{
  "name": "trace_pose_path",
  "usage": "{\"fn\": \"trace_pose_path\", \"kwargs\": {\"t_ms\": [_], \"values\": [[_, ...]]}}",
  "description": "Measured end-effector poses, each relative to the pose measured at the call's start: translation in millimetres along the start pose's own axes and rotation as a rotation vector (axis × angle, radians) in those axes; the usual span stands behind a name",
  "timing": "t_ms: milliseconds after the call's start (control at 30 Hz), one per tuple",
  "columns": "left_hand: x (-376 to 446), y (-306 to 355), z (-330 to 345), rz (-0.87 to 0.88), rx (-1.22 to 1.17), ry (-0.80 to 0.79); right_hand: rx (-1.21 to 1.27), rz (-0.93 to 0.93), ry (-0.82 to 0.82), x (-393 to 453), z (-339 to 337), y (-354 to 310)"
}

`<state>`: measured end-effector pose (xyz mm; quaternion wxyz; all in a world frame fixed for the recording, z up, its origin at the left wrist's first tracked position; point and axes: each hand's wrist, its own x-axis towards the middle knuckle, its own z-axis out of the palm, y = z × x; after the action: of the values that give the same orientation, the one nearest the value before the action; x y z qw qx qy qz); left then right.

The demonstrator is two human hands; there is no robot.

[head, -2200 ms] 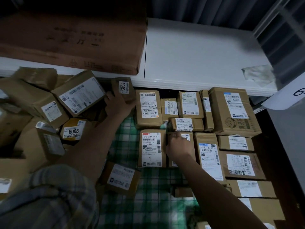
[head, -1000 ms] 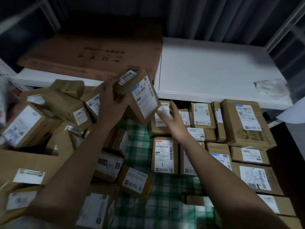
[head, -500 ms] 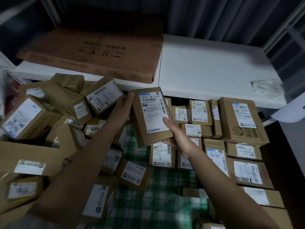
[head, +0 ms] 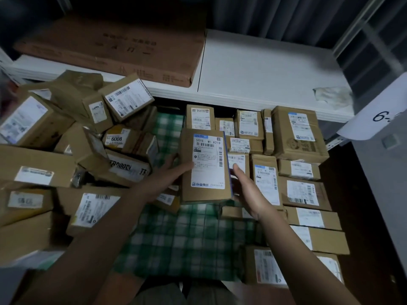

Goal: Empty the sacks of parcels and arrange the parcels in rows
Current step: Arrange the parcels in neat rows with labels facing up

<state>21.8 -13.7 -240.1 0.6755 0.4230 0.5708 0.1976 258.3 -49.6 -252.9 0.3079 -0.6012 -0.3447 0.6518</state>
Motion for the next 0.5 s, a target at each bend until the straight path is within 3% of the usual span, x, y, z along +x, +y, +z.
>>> {"fn": "trace_pose_path", "kwargs": {"t_ms": [267, 400, 500], "values": [[-35, -49, 10, -0.141, 0.08, -0.168, 0.059, -0.102, 0.323, -47, -5, 36], [-49, -80, 10, -0.227, 0.092, -0.28, 0.099, -0.103, 0.344, -69, 10, 58], [-61, -95, 13, -0.24, 0.073, -0.302, -0.063, -0.134, 0.292, -84, 24, 80]]}}
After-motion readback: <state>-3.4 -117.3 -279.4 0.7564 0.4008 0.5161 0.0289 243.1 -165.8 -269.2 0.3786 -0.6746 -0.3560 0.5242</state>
